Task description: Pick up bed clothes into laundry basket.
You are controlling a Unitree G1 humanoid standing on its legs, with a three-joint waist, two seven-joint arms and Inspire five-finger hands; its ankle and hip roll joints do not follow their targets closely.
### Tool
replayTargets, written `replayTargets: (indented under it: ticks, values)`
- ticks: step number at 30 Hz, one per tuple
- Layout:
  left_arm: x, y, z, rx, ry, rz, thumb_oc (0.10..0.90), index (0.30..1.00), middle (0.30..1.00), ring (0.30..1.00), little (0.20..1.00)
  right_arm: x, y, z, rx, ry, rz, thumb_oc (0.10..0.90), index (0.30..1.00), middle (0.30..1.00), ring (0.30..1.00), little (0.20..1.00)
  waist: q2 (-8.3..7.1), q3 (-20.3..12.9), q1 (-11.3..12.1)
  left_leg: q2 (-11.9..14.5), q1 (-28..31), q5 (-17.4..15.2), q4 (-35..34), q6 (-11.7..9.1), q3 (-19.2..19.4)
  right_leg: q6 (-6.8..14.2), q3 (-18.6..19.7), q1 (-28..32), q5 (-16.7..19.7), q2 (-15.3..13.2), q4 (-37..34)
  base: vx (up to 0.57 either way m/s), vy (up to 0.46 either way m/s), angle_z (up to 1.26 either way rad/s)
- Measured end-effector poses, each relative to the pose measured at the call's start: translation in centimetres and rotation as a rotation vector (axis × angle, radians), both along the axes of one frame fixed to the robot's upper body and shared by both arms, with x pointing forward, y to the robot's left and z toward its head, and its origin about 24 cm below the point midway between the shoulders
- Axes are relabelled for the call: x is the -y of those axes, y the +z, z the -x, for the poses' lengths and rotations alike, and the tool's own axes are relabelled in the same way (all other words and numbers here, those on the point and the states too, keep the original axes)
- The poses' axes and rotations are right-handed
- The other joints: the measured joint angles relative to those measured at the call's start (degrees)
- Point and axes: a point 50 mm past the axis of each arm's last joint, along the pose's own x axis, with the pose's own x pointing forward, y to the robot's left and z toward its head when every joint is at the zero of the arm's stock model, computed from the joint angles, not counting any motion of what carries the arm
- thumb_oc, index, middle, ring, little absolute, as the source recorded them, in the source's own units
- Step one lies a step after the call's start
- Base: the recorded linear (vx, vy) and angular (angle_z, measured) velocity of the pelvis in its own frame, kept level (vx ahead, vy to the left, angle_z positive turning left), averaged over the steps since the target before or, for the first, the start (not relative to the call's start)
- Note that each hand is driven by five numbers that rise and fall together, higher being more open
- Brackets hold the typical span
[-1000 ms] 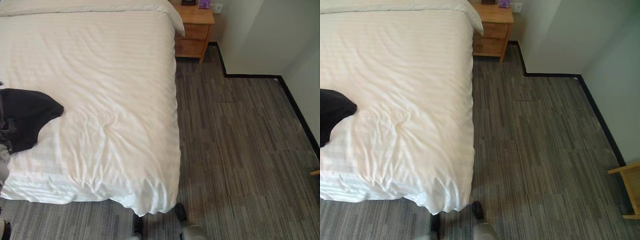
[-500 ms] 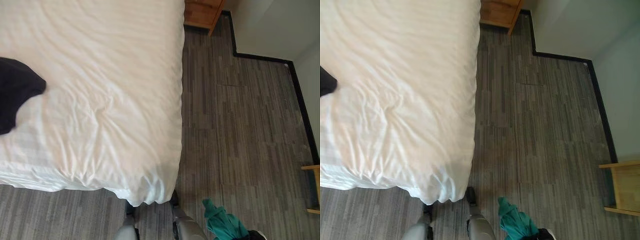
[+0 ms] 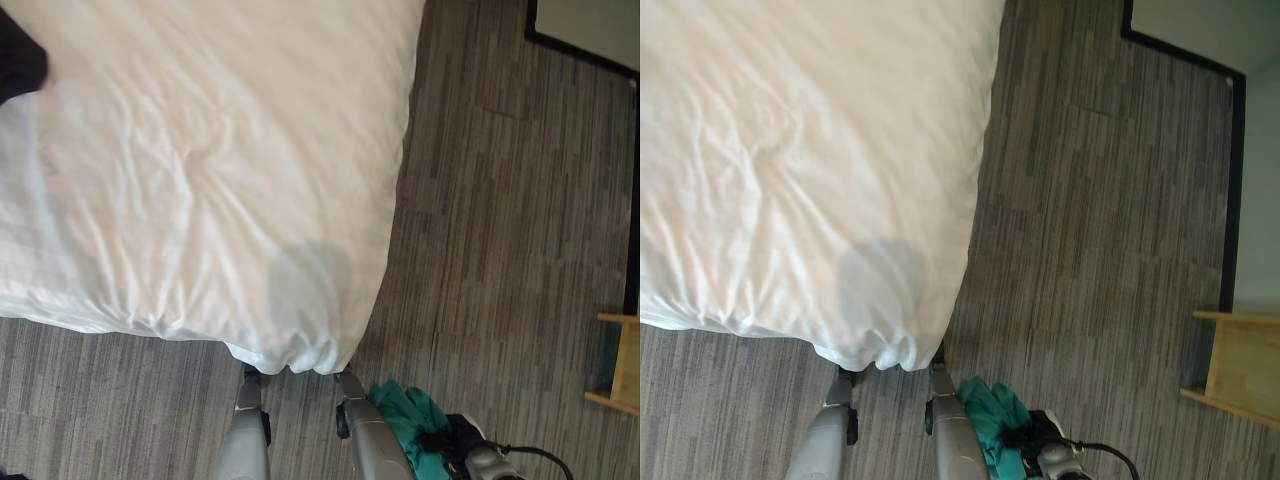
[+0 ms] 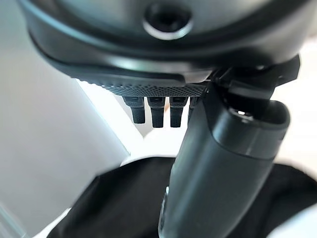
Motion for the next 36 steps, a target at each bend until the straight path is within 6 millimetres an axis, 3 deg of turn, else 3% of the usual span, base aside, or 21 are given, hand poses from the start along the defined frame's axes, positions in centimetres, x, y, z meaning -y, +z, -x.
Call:
replayTargets:
  ticks: [4,5,6,12,14,17,18,20,24,27,29,31,32,33,34,35,36]
  values:
    - [0.0,-1.5,-1.0,-0.052,0.037,0.056,0.8,0.9,0.9,0.9,0.9,0.3,0.6,-0.9,0.033,0.005,0.013,0.4,0.3,0.3,0.3,0.3,-0.11,0.0,0.07,0.34,-5.66,-0.07,2.16,-0.08,-0.5,-0.29,-0.28,-4.39,1.09,0.61,0.01,0.01,0.004,0.02]
    - [0.0,-1.5,-0.9,-0.048,0.04,0.052,0.579,0.568,0.568,0.568,0.568,0.4,0.6,-1.0,0.037,0.005,0.014,0.4,0.3,0.3,0.3,0.3,-0.16,0.01,0.04,0.44,-6.59,-0.05,2.43,-0.08,-0.56,-0.19,-0.29,-5.29,1.33,0.73,0.01,0.04,0.031,0.02]
    - [-0.1,-1.3,-0.8,-0.042,0.049,0.045,0.4,0.3,0.3,0.3,0.3,0.5,0.6,-0.9,0.036,0.005,0.015,0.4,0.3,0.3,0.3,0.3,-0.27,0.06,0.08,0.49,-7.06,0.0,2.65,-0.11,-0.53,-0.29,-0.29,-5.66,1.46,0.79,0.02,0.0,0.0,0.0]
    - [-0.6,-0.7,-0.2,-0.023,0.069,0.086,0.4,0.3,0.3,0.3,0.3,1.8,1.0,-0.8,0.034,-0.002,0.046,0.4,0.3,0.3,0.3,0.3,-0.28,-0.03,-0.05,0.84,-9.06,-2.06,6.85,-0.83,-0.19,-0.43,-0.08,-6.1,1.59,1.07,0.26,0.03,0.037,-0.05]
    - [-0.4,0.5,0.0,-0.004,0.058,0.101,0.4,0.3,0.3,0.3,0.3,2.0,1.1,-0.8,0.035,-0.004,0.051,0.4,0.3,0.3,0.3,0.3,-0.31,-0.15,0.03,1.1,-9.83,-2.45,8.37,-0.83,-0.23,-0.66,-0.08,-6.14,1.79,1.32,0.29,0.0,0.0,0.0]
    - [0.2,3.9,1.0,0.035,0.038,0.067,0.4,0.3,0.3,0.3,0.3,2.4,1.2,-0.8,0.043,-0.028,0.051,0.4,0.3,0.3,0.3,0.3,-0.34,-0.16,0.25,1.41,-9.67,-2.41,8.53,-0.76,-0.36,-0.88,-0.06,-6.17,2.1,1.62,0.7,0.02,0.011,-0.03]
    - [0.7,5.7,1.6,0.102,0.008,0.069,0.4,0.3,0.3,0.3,0.3,2.6,1.3,-0.9,0.046,-0.03,0.054,0.4,0.3,0.3,0.3,0.3,-0.3,-0.22,0.45,1.44,-8.36,-2.35,7.92,-0.72,0.26,-0.88,-0.1,-5.57,2.11,1.39,0.88,0.09,0.032,-0.12]
    - [1.0,6.6,2.0,0.142,-0.015,0.06,0.4,0.3,0.3,0.3,0.3,2.5,1.4,-1.1,0.05,-0.03,0.053,0.4,0.3,0.3,0.3,0.3,-0.26,-0.2,0.45,1.38,-6.31,-2.35,7.64,-0.7,0.76,-0.89,-0.15,-3.93,2.11,1.2,0.93,0.07,0.025,-0.13]
    - [3.3,6.3,0.6,0.161,-0.163,-0.014,0.4,0.3,0.3,0.3,0.3,2.5,1.5,-1.4,0.048,-0.04,0.05,0.4,0.3,0.3,0.3,0.3,-0.05,-0.35,0.58,1.37,6.94,-2.22,2.94,-0.54,2.81,-0.95,-0.27,6.08,2.03,1.14,0.61,0.07,0.015,-0.21]
    - [9.4,5.8,-3.1,0.154,-0.39,-0.1,0.4,0.3,0.3,0.3,0.3,2.9,1.2,-0.3,0.024,-0.044,0.066,0.4,0.3,0.3,0.3,0.3,1.56,-5.93,0.2,0.16,12.18,-1.76,-0.82,0.49,3.42,-1.02,-0.85,9.67,0.01,-0.3,0.24,0.08,0.027,-0.01]
    - [13.0,5.9,-4.0,0.167,-0.527,-0.126,0.4,0.3,0.3,0.3,0.3,2.1,1.0,-0.5,0.028,-0.037,0.051,0.4,0.3,0.3,0.3,0.3,2.14,-6.89,-0.08,-0.42,17.35,-1.64,-2.59,0.84,5.06,-1.0,0.13,13.14,0.02,-0.12,0.27,0.09,0.027,-0.34]
    - [16.6,5.9,-4.7,0.21,-0.705,-0.108,0.4,0.3,0.3,0.3,0.3,2.0,0.8,-0.1,0.022,-0.043,0.054,0.4,0.3,0.3,0.3,0.3,3.42,-10.71,-2.16,-0.9,19.42,-2.35,-2.69,1.61,6.84,-0.85,0.23,14.22,0.11,-0.19,0.39,0.09,-0.025,-0.76]
    - [15.9,4.2,-3.5,0.334,-0.847,0.041,0.4,0.3,0.3,0.3,0.3,2.0,1.3,-1.0,0.05,-0.06,0.055,0.4,0.3,0.3,0.3,0.3,4.74,-11.7,-2.69,-0.22,23.02,-3.87,-2.7,1.86,10.85,-0.11,1.57,15.07,0.67,0.73,1.17,0.0,-0.145,-1.52]
    - [17.3,0.9,-2.4,0.443,-0.992,0.161,0.4,0.3,0.3,0.3,0.3,2.1,1.8,-1.0,0.1,-0.069,0.075,0.4,0.3,0.3,0.3,0.3,5.16,-13.68,-3.67,-0.24,24.9,-6.12,-2.21,1.2,13.87,0.14,1.63,15.7,0.02,0.97,0.74,-0.04,-0.191,-1.56]
    - [20.8,-2.9,0.9,0.591,-1.241,0.322,0.4,0.3,0.3,0.3,0.3,2.2,2.0,0.0,0.15,-0.071,0.091,0.4,0.3,0.3,0.3,0.3,6.39,-14.85,-4.44,0.32,26.32,-6.77,-1.68,1.16,15.07,0.24,2.06,16.69,-0.01,1.46,0.85,-0.08,-0.215,-1.32]
    - [23.2,-6.2,4.3,0.668,-1.413,0.42,0.4,0.3,0.3,0.3,0.3,2.0,2.4,-0.5,0.179,-0.062,0.091,0.4,0.3,0.3,0.3,0.3,5.91,-14.84,-4.83,0.68,28.13,-7.42,-1.82,1.19,17.66,0.21,3.73,16.94,0.01,2.21,0.85,-0.08,-0.211,-0.78]
    - [26.1,-8.1,5.6,0.643,-1.559,0.451,0.4,0.3,0.3,0.3,0.3,2.4,3.2,-0.8,0.198,-0.034,0.14,0.4,0.3,0.3,0.3,0.3,4.73,-14.86,-6.31,1.44,27.71,-7.94,-0.35,1.23,18.65,0.6,3.52,16.47,-0.19,2.99,0.75,-0.07,-0.281,-0.85]
